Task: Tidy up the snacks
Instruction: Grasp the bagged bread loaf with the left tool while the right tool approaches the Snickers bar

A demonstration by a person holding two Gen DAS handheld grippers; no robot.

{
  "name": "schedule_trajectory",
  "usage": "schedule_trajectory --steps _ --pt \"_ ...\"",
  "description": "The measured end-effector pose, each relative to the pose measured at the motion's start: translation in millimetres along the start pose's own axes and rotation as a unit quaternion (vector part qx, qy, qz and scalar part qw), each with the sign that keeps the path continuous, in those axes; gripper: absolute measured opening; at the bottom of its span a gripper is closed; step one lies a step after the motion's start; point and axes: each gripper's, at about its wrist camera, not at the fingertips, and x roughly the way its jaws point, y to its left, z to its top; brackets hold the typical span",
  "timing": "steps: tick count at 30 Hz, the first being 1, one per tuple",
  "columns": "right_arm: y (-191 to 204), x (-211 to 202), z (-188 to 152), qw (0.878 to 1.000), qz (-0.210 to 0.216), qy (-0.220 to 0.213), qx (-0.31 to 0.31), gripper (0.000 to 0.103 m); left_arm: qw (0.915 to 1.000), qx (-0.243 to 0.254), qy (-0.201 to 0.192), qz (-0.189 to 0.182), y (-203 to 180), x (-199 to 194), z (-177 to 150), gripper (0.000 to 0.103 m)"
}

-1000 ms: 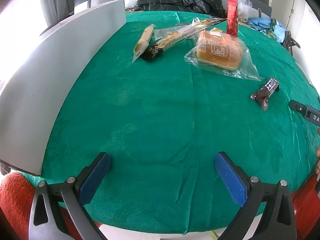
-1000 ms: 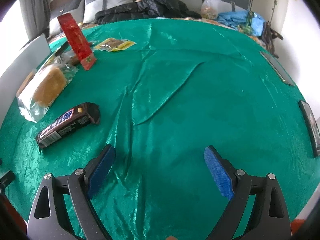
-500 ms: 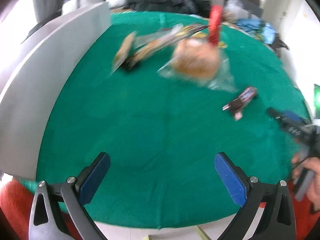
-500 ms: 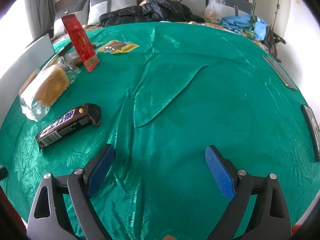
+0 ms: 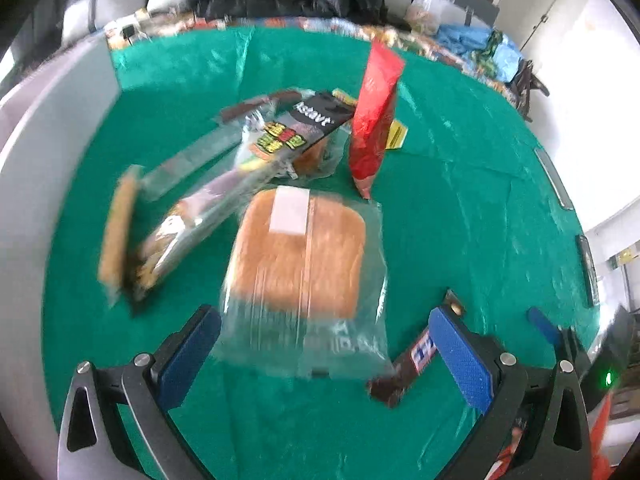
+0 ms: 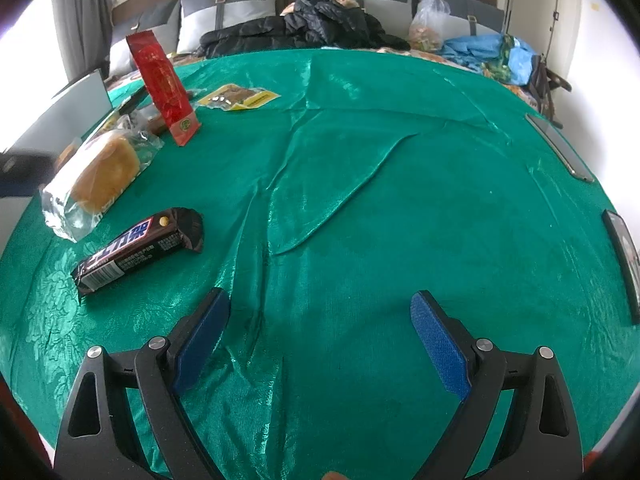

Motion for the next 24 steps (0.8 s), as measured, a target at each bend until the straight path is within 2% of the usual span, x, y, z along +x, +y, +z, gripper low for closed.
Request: schedule_trajectory --steps 6,10,11,12,13,14,20,24 --pt "0.0 0.4 -0.1 1.000 0.000 0.000 0.000 0.094 0.9973 0.010 0.043 0.058 -0.4 40.4 3.7 0.103" --pt "-0.1 0.2 0.9 1.000 0.001 0.001 -0.001 0.094 0.9971 0.000 0.039 0.065 0.1 46.0 1.7 0.102" --pt "0.2 0.0 1.5 1.000 0.001 0.001 -0.002 0.094 0.9972 0.002 0.036 0.066 -1.6 45.3 1.1 0.097" --pt "0.3 -0.1 1.5 1.000 0.001 0.001 -0.002 0.094 0.9974 0.007 0.028 0.066 -4.7 42.9 -1.1 0.091" --pt "0.3 0.0 1.6 1.000 0.001 0.000 -0.002 0.094 0.9971 0.017 0.017 0.072 -8.0 38.0 -4.2 0.078" --pt "0.3 0.0 1.6 1.000 0.001 0.000 -0.001 0.094 0.9973 0.027 0.010 0.068 -10.6 32.5 -8.1 0.074" --pt "0.3 0.1 1.5 1.000 0.001 0.000 -0.001 0.094 0.9975 0.048 -0.011 0.051 -8.0 -13.3 -57.8 0.072" --pt "1.0 0.4 1.8 1.000 0.001 0.000 -0.001 0.094 0.9990 0.015 -0.017 0.039 14.8 -43.7 -99.1 0.072"
